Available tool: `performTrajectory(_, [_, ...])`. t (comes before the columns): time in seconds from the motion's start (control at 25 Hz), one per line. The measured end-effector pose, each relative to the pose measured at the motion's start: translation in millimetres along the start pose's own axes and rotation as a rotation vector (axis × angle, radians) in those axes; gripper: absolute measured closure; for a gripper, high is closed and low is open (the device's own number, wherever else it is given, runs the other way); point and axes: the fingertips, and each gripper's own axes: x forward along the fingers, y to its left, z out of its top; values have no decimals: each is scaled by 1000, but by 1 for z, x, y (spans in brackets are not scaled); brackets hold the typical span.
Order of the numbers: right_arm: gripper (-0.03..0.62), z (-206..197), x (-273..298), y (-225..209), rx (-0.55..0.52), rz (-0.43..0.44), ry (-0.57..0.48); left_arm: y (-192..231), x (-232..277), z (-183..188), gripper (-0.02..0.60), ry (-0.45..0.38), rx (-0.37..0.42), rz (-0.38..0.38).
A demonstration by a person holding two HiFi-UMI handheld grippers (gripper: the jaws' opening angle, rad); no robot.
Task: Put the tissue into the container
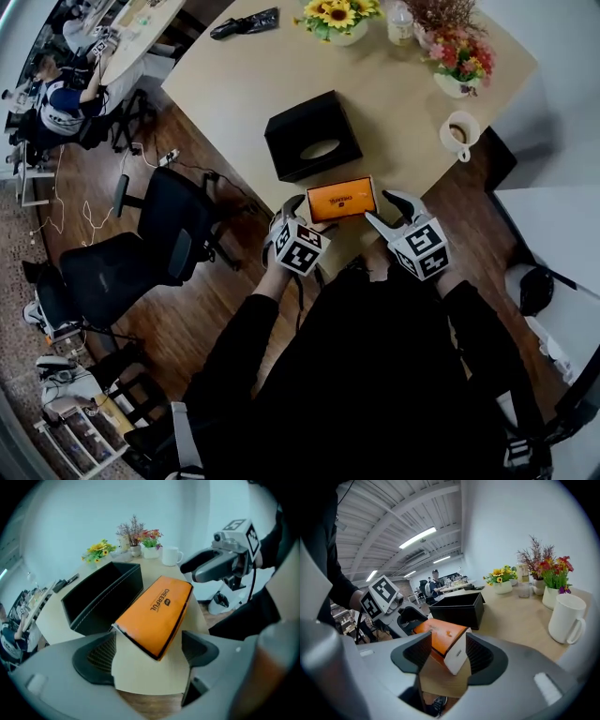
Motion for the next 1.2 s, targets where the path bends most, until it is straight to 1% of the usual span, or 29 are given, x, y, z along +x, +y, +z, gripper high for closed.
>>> performTrajectory(0.08, [319, -5, 5, 5, -31, 14, 32, -2, 1, -5, 183, -18, -39, -5])
performTrajectory(0.2, [274, -13, 11, 10, -72, 30, 71, -4, 4, -10, 261, -45, -93, -15])
performTrajectory(0.28, [245, -17, 16, 13, -98, 37, 96, -4, 7, -11, 274, -61, -128, -21])
performTrajectory(0.4, [233, -22, 24, 15, -145, 43, 130, -6, 12, -10, 277, -88, -157, -23])
performTrajectory(0.48, [236, -28, 29, 16, -173, 41, 160, -5, 14, -9, 284, -109, -168, -21])
performTrajectory(0.56, [267, -31, 31, 15, -193, 19, 173, -6, 14, -9, 290, -121, -175, -23])
performTrajectory(0.6, [322, -31, 31, 13, -195, 6, 174, -6, 14, -9, 290, -124, -176, -24])
performTrajectory(0.76, [353, -28, 29, 12, -195, 4, 175, -7, 12, -10, 300, -130, -171, -29])
performTrajectory(1.0, [367, -23, 27, 17, -214, 8, 171, -9, 5, -11, 311, -132, -172, -36])
performTrajectory(1.2, [370, -14, 19, 19, -218, 6, 153, -9, -6, -4, 314, -147, -158, -23])
